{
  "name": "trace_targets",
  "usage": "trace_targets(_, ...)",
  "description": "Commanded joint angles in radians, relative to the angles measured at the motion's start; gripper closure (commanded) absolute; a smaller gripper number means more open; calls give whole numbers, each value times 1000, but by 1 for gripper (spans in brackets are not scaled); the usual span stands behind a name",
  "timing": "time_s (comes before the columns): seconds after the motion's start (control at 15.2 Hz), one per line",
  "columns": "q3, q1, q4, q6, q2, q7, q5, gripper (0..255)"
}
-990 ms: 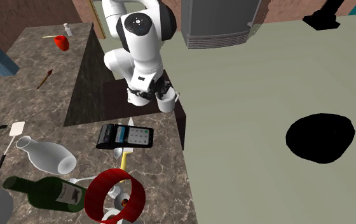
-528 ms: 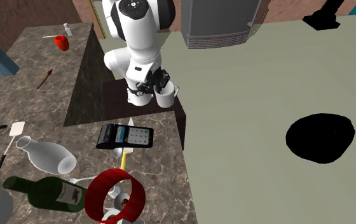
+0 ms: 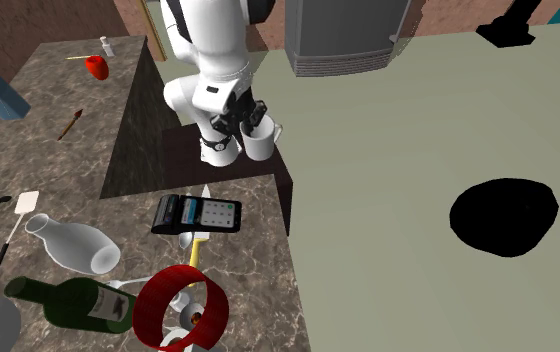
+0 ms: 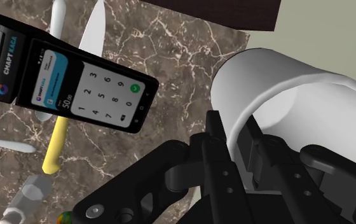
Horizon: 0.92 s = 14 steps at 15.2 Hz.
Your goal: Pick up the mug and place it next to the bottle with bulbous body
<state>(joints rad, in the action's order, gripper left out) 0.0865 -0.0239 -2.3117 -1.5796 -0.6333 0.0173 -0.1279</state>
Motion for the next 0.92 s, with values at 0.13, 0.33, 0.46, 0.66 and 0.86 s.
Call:
trace_targets(0.13, -1, 0, 61, 53, 7, -7, 1, 255)
trace_targets(0.33, -3, 0, 108, 91, 16, -10, 3, 255)
trace_targets(0.46, -4, 1, 140, 117, 23, -12, 4, 255)
trace_targets(0.66, -6, 1, 189, 155, 34, -15, 5, 255)
trace_targets(0.86, -7, 1, 240, 192, 47, -19, 6, 255)
